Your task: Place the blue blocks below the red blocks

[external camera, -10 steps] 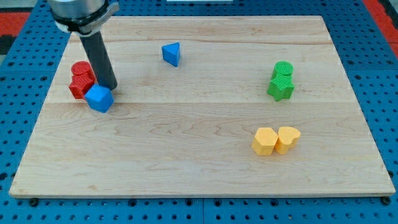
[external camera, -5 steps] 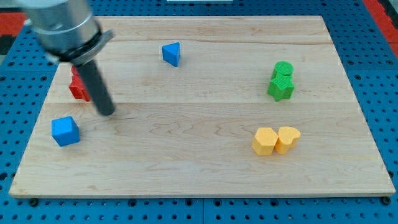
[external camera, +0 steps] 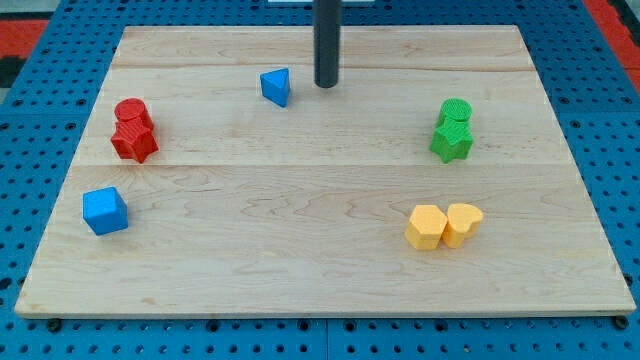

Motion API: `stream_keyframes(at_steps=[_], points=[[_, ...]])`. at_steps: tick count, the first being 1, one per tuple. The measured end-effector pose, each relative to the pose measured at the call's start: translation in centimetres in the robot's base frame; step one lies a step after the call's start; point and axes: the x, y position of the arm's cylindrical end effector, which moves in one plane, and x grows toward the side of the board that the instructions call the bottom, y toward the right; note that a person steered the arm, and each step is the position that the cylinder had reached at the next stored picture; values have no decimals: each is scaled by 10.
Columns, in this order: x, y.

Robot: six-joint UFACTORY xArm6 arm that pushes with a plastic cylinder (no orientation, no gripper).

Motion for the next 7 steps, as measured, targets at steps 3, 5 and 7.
stream_keyframes(at_steps=[3,5,7], points=[[21,-87],[7,-113],[50,-168]])
